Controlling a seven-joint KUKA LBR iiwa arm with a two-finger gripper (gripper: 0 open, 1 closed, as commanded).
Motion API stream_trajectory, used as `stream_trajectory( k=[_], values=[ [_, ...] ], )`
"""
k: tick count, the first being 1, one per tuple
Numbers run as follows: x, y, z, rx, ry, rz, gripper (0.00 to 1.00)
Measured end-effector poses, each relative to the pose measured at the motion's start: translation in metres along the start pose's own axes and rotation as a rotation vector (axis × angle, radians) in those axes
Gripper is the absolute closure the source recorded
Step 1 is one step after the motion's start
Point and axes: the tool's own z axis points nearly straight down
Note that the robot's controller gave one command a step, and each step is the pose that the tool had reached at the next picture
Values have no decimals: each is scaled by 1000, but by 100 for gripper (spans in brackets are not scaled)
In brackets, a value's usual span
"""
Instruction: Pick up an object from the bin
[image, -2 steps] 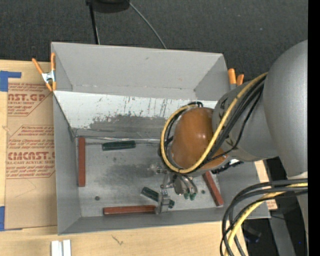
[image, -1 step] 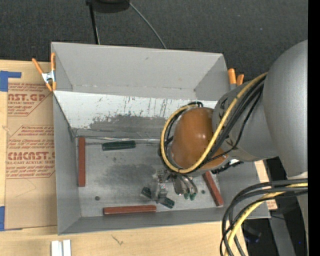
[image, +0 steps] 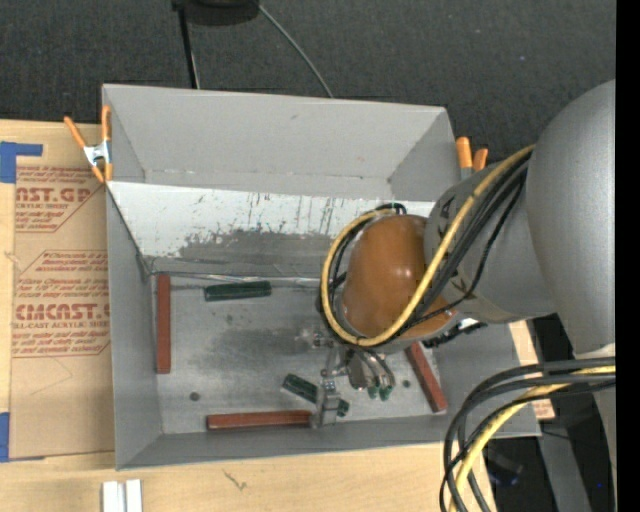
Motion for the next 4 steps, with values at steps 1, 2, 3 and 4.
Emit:
stream_trajectory(
  k=[1, 2, 3, 4],
  values=[
    [0, 0, 0, 0, 0, 0, 0],
    [-16, -21, 8, 2, -1, -324, 100],
    [-16, -21, 8, 1, -1, -324, 0],
    [-16, -21, 8, 1, -1, -324, 0]
  ],
)
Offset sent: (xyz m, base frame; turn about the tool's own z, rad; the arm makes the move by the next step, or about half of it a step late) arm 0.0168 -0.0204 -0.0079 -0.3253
